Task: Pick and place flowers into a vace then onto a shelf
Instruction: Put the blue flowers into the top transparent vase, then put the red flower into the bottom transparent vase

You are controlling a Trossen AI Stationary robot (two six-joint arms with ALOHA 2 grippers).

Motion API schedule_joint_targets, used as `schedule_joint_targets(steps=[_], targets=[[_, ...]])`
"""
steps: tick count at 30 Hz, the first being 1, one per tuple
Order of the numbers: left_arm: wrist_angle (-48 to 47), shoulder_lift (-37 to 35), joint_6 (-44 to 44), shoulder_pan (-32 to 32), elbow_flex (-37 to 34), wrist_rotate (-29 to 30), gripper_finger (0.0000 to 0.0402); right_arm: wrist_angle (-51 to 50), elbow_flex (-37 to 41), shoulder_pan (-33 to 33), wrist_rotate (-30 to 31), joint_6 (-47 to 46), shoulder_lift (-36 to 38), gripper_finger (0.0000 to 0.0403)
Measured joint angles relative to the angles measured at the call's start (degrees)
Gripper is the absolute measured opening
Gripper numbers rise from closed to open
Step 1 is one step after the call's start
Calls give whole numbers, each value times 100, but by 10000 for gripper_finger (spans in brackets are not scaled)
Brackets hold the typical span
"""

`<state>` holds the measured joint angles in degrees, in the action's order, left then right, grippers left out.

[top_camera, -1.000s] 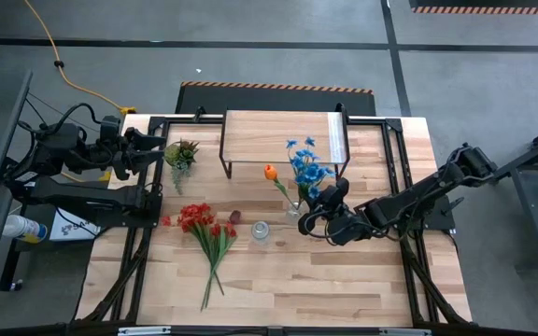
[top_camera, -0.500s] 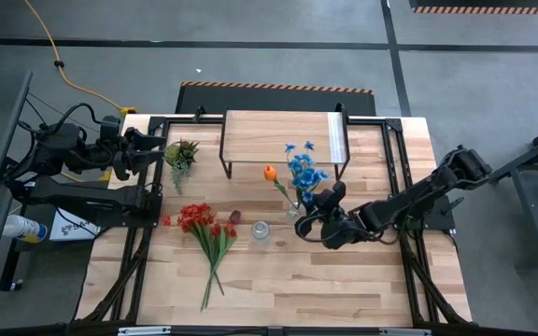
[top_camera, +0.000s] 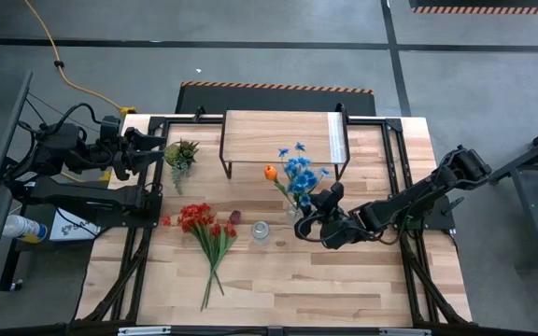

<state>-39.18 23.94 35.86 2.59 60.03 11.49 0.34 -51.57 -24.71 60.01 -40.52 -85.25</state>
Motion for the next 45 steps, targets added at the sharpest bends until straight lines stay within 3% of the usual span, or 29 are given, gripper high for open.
schedule_joint_targets(steps=[10,22,34,45], targets=[[-2,0,0,0,0,-2,399,4,0,-2,-51,99,18,167],[-2,0,0,0,0,-4,399,-219,-286,-7,-572,469,25,208],[-2,0,0,0,0,-85,399,-2322,-941,-7,-613,-216,26,242],[-2,0,-107,0,0,-90,399,-3911,-1703,-7,-1780,-484,28,246]])
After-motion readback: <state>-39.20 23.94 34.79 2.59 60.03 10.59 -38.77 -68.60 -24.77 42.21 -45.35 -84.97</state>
